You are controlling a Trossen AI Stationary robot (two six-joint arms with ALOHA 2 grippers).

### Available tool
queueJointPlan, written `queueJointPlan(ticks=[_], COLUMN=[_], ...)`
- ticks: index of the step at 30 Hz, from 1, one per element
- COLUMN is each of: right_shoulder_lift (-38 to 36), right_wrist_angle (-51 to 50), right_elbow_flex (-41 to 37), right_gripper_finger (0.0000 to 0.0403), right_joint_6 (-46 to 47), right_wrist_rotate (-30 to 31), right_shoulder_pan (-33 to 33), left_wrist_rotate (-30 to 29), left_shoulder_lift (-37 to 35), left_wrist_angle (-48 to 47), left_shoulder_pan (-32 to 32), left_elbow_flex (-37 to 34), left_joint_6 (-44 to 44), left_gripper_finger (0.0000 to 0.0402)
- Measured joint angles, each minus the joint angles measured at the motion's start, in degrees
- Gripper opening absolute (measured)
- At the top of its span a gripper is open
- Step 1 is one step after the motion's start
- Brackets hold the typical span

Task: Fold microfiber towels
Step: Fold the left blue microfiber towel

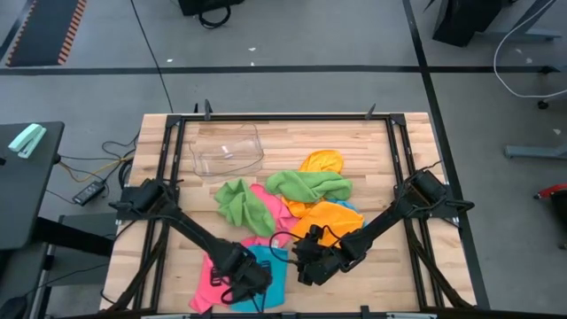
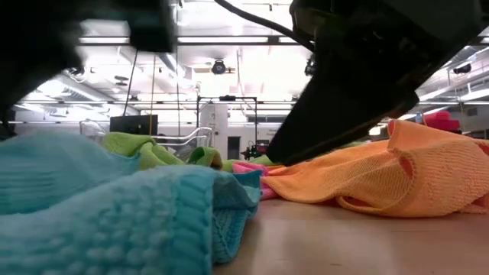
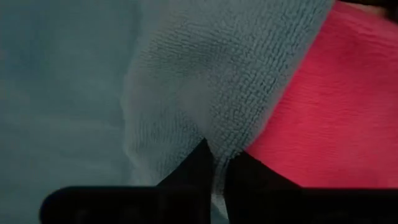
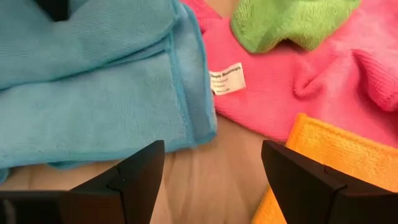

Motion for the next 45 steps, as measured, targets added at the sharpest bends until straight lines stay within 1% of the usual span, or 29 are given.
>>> queueJointPlan(ticks=[4,6,9,14,18,21,24,27,30,33,36,39,42,45], right_shoulder_lift=[0.0,0.0,0.0,0.0,0.0,0.0,0.0,0.0,0.0,0.0,0.0,0.0,0.0,0.0], right_wrist_angle=[1.6,2.3,2.9,2.9,2.7,2.8,2.7,2.3,2.3,2.3,2.4,2.6,2.7,2.7], right_elbow_flex=[0.0,0.0,0.0,0.0,0.4,1.2,1.3,1.3,1.3,1.3,1.3,1.3,1.3,1.3], right_gripper_finger=[0.0277,0.0277,0.0277,0.0277,0.0277,0.0277,0.0277,0.0277,0.0277,0.0277,0.0277,0.0277,0.0277,0.0277], right_joint_6=[-1.6,-2.9,-4.3,-6.4,-9.4,-11.1,-12.4,-12.5,-12.6,-13.7,-14.9,-16.2,-17.2,-17.4], right_wrist_rotate=[-1.3,-1.7,-1.8,-2.0,-2.3,-3.3,-4.1,-4.2,-4.2,-4.2,-4.2,-4.2,-4.2,-4.2], right_shoulder_pan=[0.1,0.1,0.1,0.0,-0.1,-0.3,-0.3,-0.3,-0.3,-0.3,-0.5,-0.6,-1.0,-1.2], left_wrist_rotate=[0.0,-0.3,-2.2,-4.5,-4.6,-4.9,-4.9,-5.7,-8.2,-10.9,-11.4,-11.5,-11.7,-11.7], left_shoulder_lift=[0.2,0.2,0.2,0.3,0.0,0.0,0.0,0.0,0.2,0.2,0.2,0.1,0.1,0.0], left_wrist_angle=[-1.0,0.2,1.9,2.4,-1.7,-5.7,-7.1,-7.0,-5.7,-2.1,-2.3,-3.0,-4.5,-9.1], left_shoulder_pan=[-1.7,-2.4,-3.3,-4.1,-4.1,-4.1,-4.1,-4.1,-4.0,-3.7,-3.6,-3.7,-4.0,-4.3], left_elbow_flex=[-1.6,-2.9,-4.0,-3.9,-0.9,1.9,2.8,2.3,0.2,-3.1,-5.2,-4.8,-2.3,0.8], left_joint_6=[-8.0,-11.0,-15.6,-24.4,-31.6,-36.2,-41.3,-43.9,-48.2,-51.6,-53.5,-53.9,-53.9,-53.9], left_gripper_finger=[0.0021,0.0028,0.0055,0.0115,0.0152,0.0166,0.0168,0.0162,0.0153,0.0146,0.0146,0.0153,0.0158,0.0160])
